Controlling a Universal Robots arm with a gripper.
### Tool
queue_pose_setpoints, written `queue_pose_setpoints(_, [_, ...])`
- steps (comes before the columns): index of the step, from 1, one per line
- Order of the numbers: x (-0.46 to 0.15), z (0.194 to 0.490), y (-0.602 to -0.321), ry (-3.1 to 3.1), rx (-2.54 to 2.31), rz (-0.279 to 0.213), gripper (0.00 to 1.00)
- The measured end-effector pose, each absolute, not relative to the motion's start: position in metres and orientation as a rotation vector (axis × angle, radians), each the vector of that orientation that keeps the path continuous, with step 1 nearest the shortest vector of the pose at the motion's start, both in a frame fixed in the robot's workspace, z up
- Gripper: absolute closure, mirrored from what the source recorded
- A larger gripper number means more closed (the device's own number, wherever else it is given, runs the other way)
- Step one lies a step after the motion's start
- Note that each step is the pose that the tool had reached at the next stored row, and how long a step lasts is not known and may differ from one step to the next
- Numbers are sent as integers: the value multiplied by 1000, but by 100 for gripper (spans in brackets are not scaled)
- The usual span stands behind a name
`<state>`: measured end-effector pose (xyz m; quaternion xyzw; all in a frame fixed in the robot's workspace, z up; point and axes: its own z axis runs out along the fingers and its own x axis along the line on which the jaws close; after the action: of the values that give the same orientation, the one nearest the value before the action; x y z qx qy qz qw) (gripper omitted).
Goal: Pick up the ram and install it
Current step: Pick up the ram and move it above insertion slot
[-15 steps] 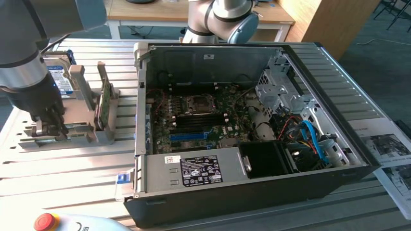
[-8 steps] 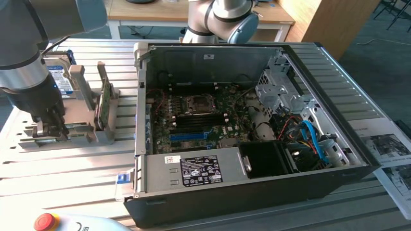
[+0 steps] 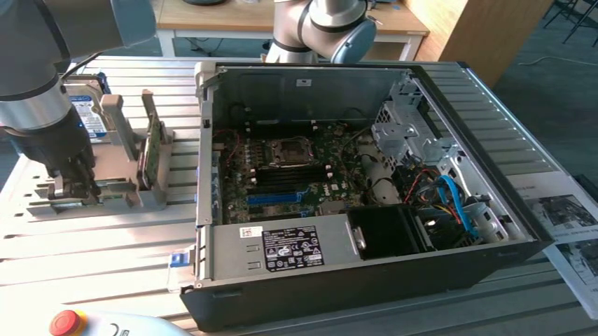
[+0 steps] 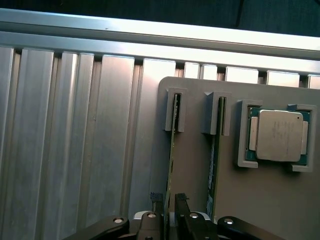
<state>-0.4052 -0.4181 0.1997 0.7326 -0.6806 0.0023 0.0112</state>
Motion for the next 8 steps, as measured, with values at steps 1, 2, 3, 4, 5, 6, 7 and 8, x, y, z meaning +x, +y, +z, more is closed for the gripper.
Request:
queue_pose_setpoints(1, [-405,200,-418,-2123,2285,7,76])
queue_pose_setpoints(2, [-405,200,-418,-2123,2285,7,76])
queue_pose_setpoints(3, [-405,200,-418,-2123,2285,7,76])
queue_pose_setpoints(4, [-405,200,-418,-2123,2285,7,76])
queue_pose_setpoints(5, [-405,200,-418,-2124,2285,7,76])
queue_pose_setpoints(6, [-405,200,-419,-2124,2285,7,76])
queue_pose_setpoints(7, [-405,200,-419,-2123,2285,7,76])
queue_pose_setpoints(8, [-405,200,-419,-2123,2285,7,76])
